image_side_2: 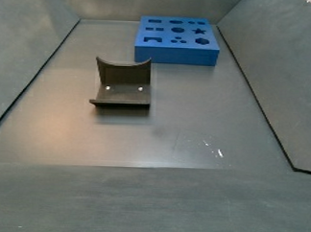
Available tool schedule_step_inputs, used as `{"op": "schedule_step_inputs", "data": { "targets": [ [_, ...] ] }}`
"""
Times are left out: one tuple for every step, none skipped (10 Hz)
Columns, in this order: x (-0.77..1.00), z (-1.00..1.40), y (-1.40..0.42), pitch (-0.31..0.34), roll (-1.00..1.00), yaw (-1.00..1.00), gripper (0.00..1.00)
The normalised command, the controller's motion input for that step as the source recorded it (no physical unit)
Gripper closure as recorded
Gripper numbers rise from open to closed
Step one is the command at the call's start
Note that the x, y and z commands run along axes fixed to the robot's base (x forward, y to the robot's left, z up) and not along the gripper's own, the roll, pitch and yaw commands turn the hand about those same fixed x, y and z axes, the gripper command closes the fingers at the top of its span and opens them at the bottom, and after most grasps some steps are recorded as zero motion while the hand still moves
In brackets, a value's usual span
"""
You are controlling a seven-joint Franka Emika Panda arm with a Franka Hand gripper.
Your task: Insert the square-circle object.
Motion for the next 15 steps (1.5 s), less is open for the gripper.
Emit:
{"op": "schedule_step_inputs", "data": {
  "targets": [
    [-0.07,-0.09,0.0,0.0,0.05,-0.01,1.0],
    [-0.15,-0.23,-0.05,-0.026,0.13,0.0,1.0],
    [-0.2,-0.25,-0.19,-0.044,0.15,0.0,1.0],
    [-0.09,-0.26,-0.16,-0.084,0.07,0.0,1.0],
    [-0.01,-0.21,-0.2,-0.119,0.05,0.07,1.0],
    [-0.08,-0.23,-0.22,-0.169,0.01,0.13,1.0],
    [-0.13,-0.17,-0.18,-0.16,0.0,0.14,1.0],
    [-0.2,-0.32,-0.21,-0.12,0.0,0.09,1.0],
    [-0.16,-0.29,-0.13,0.0,-0.03,0.01,1.0],
    [-0.07,-0.37,0.0,0.0,-0.15,0.07,1.0],
    [-0.16,-0.44,0.0,0.0,-0.13,0.04,1.0],
    [-0.25,-0.66,-0.08,-0.036,-0.02,0.04,1.0],
    [-0.25,-0.61,-0.12,-0.091,0.0,0.02,1.0],
    [0.0,-0.04,0.0,-0.02,0.0,0.0,1.0],
    [0.0,-0.02,0.0,0.0,0.0,0.0,1.0]
  ]
}}
